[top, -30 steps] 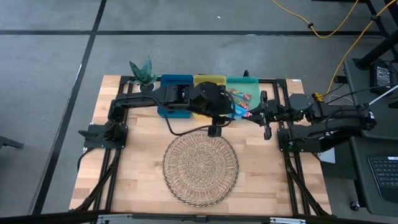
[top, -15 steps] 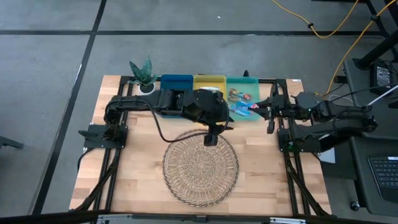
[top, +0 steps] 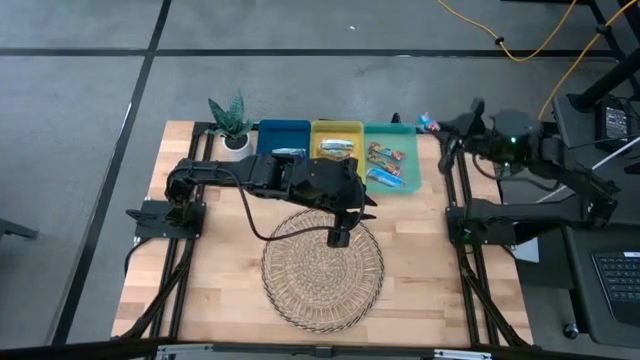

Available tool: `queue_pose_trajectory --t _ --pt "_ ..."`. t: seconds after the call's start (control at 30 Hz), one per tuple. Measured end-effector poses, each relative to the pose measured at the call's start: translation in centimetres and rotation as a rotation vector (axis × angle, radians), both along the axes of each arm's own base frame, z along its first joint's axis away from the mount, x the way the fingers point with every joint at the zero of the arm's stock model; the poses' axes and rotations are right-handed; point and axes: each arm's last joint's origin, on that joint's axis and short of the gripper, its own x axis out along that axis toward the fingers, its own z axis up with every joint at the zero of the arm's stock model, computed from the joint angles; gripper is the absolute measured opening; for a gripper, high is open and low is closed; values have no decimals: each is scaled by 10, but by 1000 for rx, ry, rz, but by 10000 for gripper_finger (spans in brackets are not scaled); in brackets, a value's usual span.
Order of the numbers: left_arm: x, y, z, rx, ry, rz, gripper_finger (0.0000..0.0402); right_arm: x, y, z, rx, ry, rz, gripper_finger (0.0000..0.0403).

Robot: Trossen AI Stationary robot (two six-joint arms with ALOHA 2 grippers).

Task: Pick and place Granola Bars by type
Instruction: Put the red granola bar into the green bin

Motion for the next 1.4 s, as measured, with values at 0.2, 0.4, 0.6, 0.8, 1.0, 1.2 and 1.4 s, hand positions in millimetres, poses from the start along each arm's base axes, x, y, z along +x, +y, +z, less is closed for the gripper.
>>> queue_pose_trajectory --t 0.2,0.4,0.6,0.8,1.0,1.2,1.4 --pt "-1 -5 0 -17 -3 7 112 14 -28 -3 -17 100 -125 44" --pt "-1 -7 0 -28 -2 9 109 38 -68 -32 114 258 -125 48" --pt "-2 -10 0 -21 -3 14 111 56 -110 -58 217 349 -105 45" --pt "-2 -10 0 -33 -3 21 107 68 -148 -92 380 400 -99 52" --pt "-2 -10 0 -33 3 21 109 78 -168 -141 493 463 -116 43" --pt "-2 -10 -1 -34 5 21 103 80 -171 -181 499 462 -121 55" --pt "-2 -10 -1 -34 5 21 104 73 -173 -210 529 486 -151 47"
